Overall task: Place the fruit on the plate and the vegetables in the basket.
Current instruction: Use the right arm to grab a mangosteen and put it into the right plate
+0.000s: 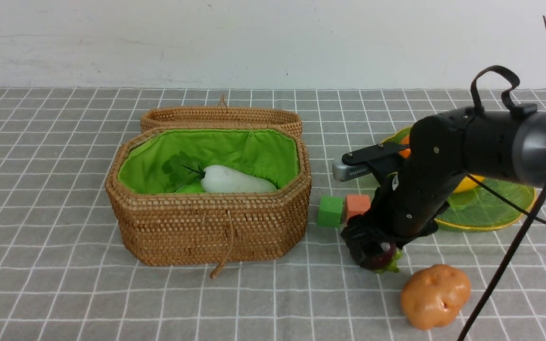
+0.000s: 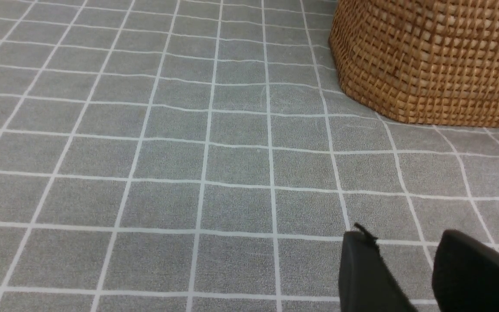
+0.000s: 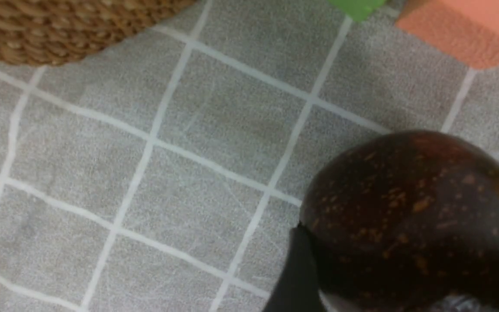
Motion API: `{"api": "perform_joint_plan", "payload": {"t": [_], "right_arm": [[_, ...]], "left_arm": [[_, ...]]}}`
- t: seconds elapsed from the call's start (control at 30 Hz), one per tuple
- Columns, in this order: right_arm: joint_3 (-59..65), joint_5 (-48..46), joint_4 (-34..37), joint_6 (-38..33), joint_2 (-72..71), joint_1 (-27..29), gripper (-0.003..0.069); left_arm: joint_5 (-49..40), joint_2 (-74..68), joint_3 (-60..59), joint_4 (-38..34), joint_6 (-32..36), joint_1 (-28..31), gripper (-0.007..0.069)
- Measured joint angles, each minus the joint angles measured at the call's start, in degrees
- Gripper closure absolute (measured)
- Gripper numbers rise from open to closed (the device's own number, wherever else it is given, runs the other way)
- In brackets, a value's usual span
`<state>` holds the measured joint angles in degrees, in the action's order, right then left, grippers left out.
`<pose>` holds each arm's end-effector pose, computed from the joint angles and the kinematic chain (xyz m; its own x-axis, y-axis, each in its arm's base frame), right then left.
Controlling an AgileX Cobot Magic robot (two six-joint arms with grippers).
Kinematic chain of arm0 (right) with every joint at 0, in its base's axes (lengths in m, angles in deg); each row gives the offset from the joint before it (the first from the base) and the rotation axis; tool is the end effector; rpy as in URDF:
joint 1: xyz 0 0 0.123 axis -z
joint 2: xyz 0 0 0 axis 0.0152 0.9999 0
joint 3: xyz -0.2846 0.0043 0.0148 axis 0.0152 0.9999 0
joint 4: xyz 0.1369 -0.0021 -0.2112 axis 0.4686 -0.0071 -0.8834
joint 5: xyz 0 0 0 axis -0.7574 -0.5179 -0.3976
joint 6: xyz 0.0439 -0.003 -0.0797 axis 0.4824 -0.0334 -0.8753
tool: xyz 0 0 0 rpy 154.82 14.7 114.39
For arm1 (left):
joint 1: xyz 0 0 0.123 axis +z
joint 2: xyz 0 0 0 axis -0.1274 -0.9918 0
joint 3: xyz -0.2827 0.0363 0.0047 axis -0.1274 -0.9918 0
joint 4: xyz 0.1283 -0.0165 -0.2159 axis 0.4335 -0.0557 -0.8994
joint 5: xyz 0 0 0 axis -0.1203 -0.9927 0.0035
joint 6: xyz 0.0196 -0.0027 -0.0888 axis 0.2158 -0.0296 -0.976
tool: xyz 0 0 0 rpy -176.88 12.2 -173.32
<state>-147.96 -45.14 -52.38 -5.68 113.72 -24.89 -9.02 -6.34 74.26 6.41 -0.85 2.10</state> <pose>0.3533 0.1642 0.1942 -0.8745 -0.3618 -0.3230 -0.4039 0.9119 0.0723 0.0523 -0.0012 0.1691 -0.3189 -0.1205 -0.9401 0.0061 0.9916 -0.1291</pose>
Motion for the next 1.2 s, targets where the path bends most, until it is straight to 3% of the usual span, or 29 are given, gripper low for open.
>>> {"api": "perform_joint_plan", "payload": {"t": [0.2,0.47,0.6,0.83,0.87,0.9,1.03,1.2], "right_arm": [[0.39,-1.38,4.34,-0.02,-6.51,0.81,0.0109],[0.39,3.9,5.88,4.37,-11.38,16.69,0.0109],[0.39,6.64,8.72,6.48,-8.33,21.39,0.0109],[0.39,6.41,10.88,9.51,-4.53,22.85,0.0108],[0.39,6.41,11.09,9.72,-4.47,22.85,0.0095],[0.39,6.19,11.17,9.92,-4.47,22.85,0.003],[0.39,4.58,11.28,10.1,-4.47,22.85,-0.0019],[0.53,0.03,11.59,11.97,-5.33,22.85,-0.0005]], "left_arm": [[0.0,0.0,0.0,0.0,0.0,0.0,0.0387],[0.0,0.0,0.0,0.0,0.0,0.0,0.0386],[0.0,0.0,0.0,0.0,0.0,0.0,0.0386],[0.0,0.0,0.0,0.0,0.0,0.0,0.0386],[0.0,0.0,0.0,0.0,0.0,0.0,0.0386],[0.0,0.0,0.0,0.0,0.0,0.0,0.0386],[0.0,0.0,0.0,0.0,0.0,0.0,0.0386],[0.0,0.0,0.0,0.0,0.0,0.0,0.0386]]}}
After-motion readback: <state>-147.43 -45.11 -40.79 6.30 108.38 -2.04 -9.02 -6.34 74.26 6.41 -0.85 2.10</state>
